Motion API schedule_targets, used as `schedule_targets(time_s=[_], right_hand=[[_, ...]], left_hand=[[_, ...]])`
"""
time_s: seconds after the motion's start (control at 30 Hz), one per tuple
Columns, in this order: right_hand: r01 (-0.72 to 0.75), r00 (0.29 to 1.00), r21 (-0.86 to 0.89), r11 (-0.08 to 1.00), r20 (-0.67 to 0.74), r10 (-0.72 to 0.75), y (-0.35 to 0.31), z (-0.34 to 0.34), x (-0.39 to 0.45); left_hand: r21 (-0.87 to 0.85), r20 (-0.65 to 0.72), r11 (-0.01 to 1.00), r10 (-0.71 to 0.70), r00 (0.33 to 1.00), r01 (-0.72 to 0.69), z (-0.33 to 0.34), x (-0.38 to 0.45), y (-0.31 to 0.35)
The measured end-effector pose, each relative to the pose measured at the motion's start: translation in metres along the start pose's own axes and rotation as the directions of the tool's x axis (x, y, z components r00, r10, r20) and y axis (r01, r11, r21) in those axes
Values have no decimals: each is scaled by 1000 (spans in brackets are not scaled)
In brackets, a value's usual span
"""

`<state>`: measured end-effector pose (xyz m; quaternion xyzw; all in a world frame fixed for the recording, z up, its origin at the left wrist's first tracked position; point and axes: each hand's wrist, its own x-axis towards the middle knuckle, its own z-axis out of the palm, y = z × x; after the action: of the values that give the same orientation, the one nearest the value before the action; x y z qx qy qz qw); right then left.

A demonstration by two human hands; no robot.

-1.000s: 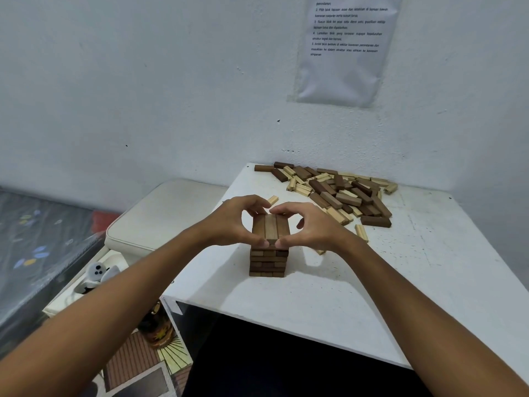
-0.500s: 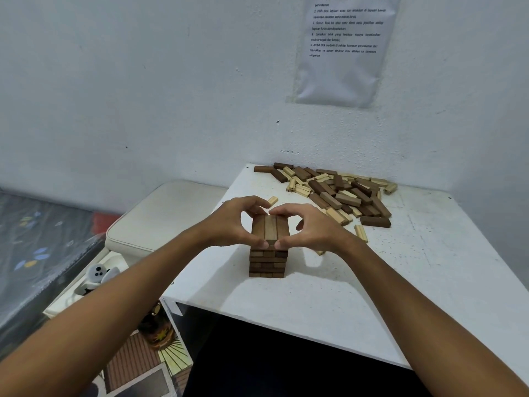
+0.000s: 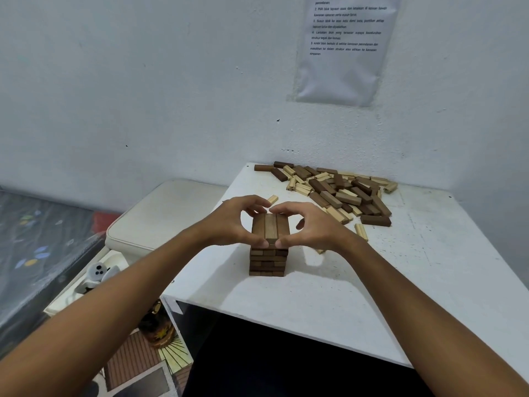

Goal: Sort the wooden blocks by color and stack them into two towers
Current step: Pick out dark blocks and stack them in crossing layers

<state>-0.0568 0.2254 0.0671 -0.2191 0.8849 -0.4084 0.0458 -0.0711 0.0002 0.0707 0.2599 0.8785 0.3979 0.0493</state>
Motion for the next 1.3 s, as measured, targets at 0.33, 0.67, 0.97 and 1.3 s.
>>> schedule_targets(time_s=[0.33,0.67,0.97,1.3], right_hand=[[18,998,41,999,-67,-15,-6,-8,-3],[-70,970,31,997,-233,75,14,-45,-11],[-216,938,-15,976,-280,204,83,-88,-10],[-341,839,-169,925,-499,218,140,-92,32]], left_hand=[[-8,-48,1000,10,999,-10,-10,2,10],[25,-47,996,83,995,-82,-9,48,21],[116,79,984,126,989,-135,0,123,0],[435,298,800,305,904,-414,44,206,-35]])
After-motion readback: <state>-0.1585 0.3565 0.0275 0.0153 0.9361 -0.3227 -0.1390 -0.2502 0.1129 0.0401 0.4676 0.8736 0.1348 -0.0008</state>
